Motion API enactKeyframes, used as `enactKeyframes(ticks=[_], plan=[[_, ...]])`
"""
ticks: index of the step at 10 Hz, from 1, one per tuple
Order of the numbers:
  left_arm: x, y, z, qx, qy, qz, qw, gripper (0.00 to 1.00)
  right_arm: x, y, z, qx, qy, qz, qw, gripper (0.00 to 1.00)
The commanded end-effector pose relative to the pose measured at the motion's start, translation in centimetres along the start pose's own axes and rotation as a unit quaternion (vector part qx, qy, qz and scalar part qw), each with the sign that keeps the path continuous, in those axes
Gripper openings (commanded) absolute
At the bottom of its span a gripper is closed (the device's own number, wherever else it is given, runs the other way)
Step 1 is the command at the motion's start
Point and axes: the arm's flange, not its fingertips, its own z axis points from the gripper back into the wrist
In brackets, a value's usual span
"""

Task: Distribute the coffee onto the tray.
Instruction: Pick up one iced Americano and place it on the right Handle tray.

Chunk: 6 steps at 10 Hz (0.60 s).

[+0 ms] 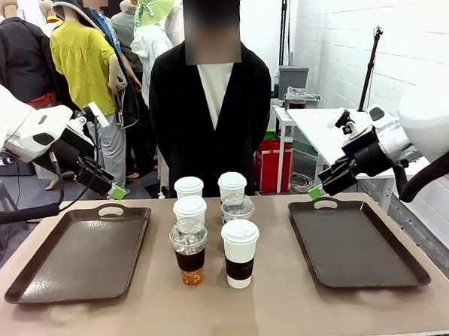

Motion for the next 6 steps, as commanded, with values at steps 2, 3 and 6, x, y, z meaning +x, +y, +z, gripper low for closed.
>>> enactKeyframes(ticks=[2, 3, 6], plan=[[-0.07, -0.14, -0.10, -0.008, 0.009, -0.005, 1.000, 1.00, 0.03, 0.04, 0.10, 0.001, 0.001, -0.001, 1.000, 1.00], [-0.07, -0.14, -0.10, -0.008, 0.009, -0.005, 1.000, 1.00, 0.03, 0.04, 0.10, 0.001, 0.001, -0.001, 1.000, 1.00], [-0.07, -0.14, -0.10, -0.008, 0.009, -0.005, 1.000, 1.00, 0.03, 0.04, 0.10, 0.001, 0.001, -0.001, 1.000, 1.00]])
